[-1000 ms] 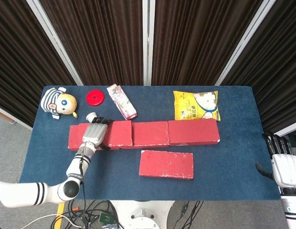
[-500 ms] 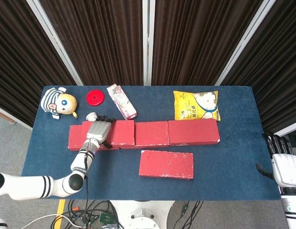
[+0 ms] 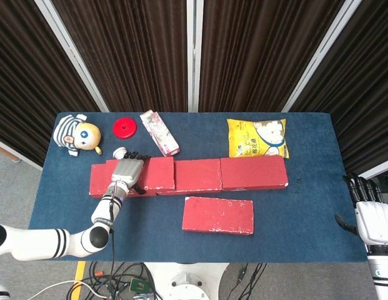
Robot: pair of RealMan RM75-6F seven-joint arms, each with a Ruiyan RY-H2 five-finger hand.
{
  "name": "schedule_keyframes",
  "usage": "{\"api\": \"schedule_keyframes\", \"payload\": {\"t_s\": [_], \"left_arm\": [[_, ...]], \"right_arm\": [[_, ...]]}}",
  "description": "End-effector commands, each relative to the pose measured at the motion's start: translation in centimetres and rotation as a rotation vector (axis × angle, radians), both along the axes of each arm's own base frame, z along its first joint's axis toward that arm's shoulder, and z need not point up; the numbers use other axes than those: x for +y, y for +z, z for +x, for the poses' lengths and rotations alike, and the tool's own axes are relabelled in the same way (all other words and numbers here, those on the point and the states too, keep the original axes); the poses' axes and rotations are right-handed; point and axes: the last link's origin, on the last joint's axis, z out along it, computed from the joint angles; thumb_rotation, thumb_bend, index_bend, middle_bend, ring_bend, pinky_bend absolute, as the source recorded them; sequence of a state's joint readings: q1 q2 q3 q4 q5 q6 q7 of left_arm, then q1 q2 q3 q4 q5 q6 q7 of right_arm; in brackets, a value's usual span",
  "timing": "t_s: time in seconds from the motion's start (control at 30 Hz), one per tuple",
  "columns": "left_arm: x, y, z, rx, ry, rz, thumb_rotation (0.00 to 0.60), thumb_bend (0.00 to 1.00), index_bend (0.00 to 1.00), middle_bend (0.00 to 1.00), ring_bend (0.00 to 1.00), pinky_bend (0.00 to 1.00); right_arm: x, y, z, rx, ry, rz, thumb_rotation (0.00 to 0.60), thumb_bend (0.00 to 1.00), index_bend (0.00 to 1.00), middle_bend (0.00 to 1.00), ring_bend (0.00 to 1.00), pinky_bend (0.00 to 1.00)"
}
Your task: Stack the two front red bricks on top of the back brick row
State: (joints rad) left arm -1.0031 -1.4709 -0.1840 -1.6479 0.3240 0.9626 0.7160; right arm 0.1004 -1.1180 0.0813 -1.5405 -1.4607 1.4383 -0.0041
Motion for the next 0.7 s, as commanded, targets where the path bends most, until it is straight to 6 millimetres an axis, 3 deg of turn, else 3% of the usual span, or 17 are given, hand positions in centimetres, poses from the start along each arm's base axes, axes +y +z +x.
{"api": "schedule_keyframes", "payload": {"t_s": [0.03,0.23,0.47,0.7], "left_arm": [[-0.01,-0.11,-0.01,-0.001,-0.001,-0.005,0.600,0.00,0.14,0.26,0.03,0.02],[0.02,-0.17,0.16,-0.004,-0.009,-0.010,0.600,0.00,0.13,0.24,0.03,0.02],[0.07,-0.10,0.10,-0.007,-0.013,-0.021,0.600,0.00,0.08,0.07,0.00,0.00],[0.04,-0.11,0.03,-0.002,-0.017,-0.028,0.600,0.00,0.08,0.07,0.00,0.00]], "right_arm": [[0.01,0.06,-0.03,0.001,-0.001,-0.002,0.600,0.15,0.00,0.00,0.00,0.00],[-0.02,-0.07,-0.14,0.000,-0.005,0.002,0.600,0.15,0.00,0.00,0.00,0.00],[-0.09,-0.12,-0.25,0.001,-0.008,0.001,0.600,0.16,0.00,0.00,0.00,0.00],[-0.08,-0.12,-0.33,0.000,-0.010,0.000,0.600,0.16,0.00,0.00,0.00,0.00]]}}
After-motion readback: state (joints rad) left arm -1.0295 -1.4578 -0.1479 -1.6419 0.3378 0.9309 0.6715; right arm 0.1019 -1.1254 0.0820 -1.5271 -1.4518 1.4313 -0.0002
